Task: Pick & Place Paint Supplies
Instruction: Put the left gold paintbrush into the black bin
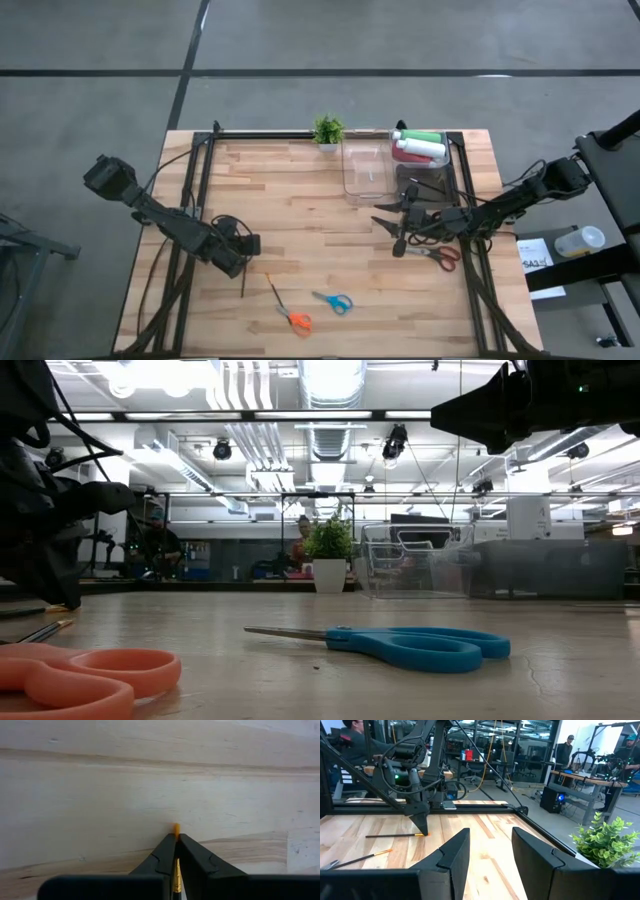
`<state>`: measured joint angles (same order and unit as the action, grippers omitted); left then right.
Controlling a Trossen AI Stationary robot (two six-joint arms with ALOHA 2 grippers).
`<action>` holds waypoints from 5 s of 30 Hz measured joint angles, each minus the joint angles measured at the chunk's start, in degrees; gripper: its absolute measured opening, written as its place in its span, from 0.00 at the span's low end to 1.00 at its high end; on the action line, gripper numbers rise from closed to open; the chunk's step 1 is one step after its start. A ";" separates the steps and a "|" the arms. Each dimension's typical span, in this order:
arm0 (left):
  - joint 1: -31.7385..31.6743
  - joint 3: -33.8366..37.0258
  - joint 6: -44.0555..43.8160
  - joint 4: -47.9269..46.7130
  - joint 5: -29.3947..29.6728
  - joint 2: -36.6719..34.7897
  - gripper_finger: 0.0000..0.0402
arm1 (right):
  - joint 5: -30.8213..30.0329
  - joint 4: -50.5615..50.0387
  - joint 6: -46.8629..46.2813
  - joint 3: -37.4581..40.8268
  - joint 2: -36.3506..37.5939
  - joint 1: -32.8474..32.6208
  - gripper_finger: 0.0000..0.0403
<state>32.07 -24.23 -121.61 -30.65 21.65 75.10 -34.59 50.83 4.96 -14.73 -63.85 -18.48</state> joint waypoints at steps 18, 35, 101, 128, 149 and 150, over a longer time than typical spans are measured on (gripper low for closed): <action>-0.19 -2.19 0.33 2.38 1.51 -0.72 0.06 | 0.00 0.00 -0.01 0.01 -0.01 0.02 0.35; -4.96 -2.32 8.92 12.74 3.87 -6.53 0.06 | 0.00 0.00 -0.01 -0.01 -0.01 0.02 0.35; -31.90 -37.79 32.81 49.14 -15.24 43.26 0.06 | 0.02 -1.33 -0.01 -0.03 -0.01 0.02 0.35; -32.54 -37.97 31.37 41.16 -16.96 43.08 0.06 | 0.02 -1.31 -0.01 0.01 0.02 0.01 0.35; -32.56 -37.97 31.81 39.23 -17.40 43.14 0.06 | 0.02 -1.31 -0.01 0.01 0.02 0.00 0.35; -32.56 -37.97 31.83 39.23 -17.40 43.14 0.07 | 0.02 -1.31 0.01 0.01 0.02 0.02 0.35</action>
<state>-0.49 -62.19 -89.77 8.58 4.25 118.24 -34.57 49.52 4.97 -14.72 -63.83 -18.46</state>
